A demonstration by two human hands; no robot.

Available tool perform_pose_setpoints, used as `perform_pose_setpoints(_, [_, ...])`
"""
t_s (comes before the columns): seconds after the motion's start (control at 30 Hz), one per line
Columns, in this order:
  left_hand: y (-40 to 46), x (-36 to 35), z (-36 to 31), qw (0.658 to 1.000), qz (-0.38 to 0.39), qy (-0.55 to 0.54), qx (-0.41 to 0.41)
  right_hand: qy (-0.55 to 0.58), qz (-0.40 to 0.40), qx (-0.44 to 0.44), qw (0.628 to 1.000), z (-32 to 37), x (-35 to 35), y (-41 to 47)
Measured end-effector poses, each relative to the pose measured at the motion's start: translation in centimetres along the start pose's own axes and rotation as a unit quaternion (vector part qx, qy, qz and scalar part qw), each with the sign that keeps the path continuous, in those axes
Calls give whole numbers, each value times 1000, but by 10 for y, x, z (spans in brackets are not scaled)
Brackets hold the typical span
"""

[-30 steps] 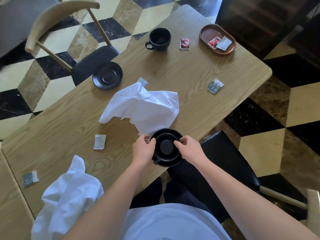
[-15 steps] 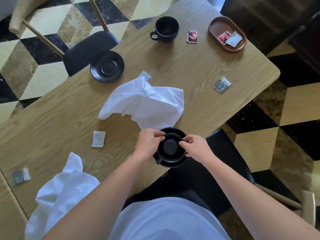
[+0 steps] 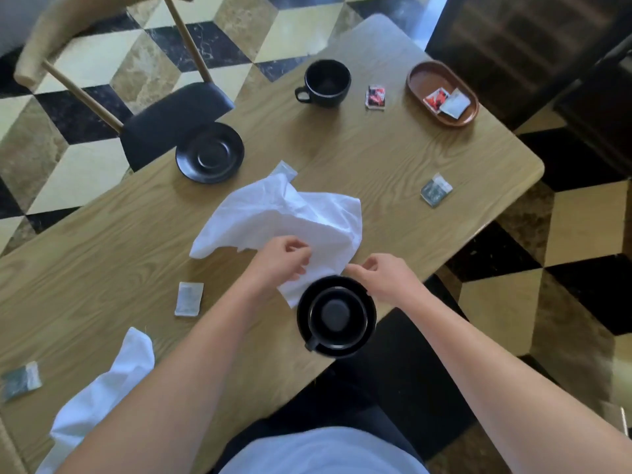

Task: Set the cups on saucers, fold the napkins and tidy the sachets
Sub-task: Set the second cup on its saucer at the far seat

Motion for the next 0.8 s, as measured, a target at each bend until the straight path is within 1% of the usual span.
perform_pose_setpoints(0.07, [28, 24, -27, 995, -33, -90, 30, 72, -19, -11, 997, 28, 21, 30])
perform_pose_setpoints(0.1, [42, 35, -43, 992, -51, -114, 31, 114, -28, -24, 993, 41, 30, 47])
perform_pose_setpoints(0.2, [82, 59, -88, 983, -89, -162, 20, 209, -49, -51, 975, 81, 55, 101])
perform_pose_setpoints(0.33, [141, 76, -126, 973, -100, -207, 36, 298, -90, -66, 948, 125, 85, 172])
perform_pose_setpoints(0.37, [157, 78, -132, 973, -99, -207, 39, 320, -99, -67, 940, 135, 91, 189])
perform_pose_setpoints(0.43, [187, 81, -140, 980, -90, -173, 35, 354, -107, -79, 926, 148, 99, 220])
perform_pose_setpoints(0.5, [214, 78, -149, 987, -71, -145, 19, 384, -95, -104, 913, 155, 98, 246])
perform_pose_setpoints(0.57, [236, 76, -160, 988, -63, -142, -5, 409, -87, -121, 900, 160, 97, 267])
perform_pose_setpoints(0.67, [263, 69, -179, 986, -57, -152, -30, 448, -99, -132, 878, 168, 101, 293])
perform_pose_setpoints(0.73, [275, 60, -184, 984, -47, -171, -27, 459, -98, -131, 873, 172, 97, 305])
perform_pose_setpoints(0.8, [284, 53, -183, 982, -48, -182, -19, 454, -95, -120, 878, 177, 94, 314])
Point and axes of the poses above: each hand's wrist, its own y-axis towards the middle knuckle, its own x-axis out of the back of the hand, z = x × y, the point moved 10 cm from there along y, towards the middle knuckle, and after that the axes turned 12 degrees about -z, right-handed, at the moved point
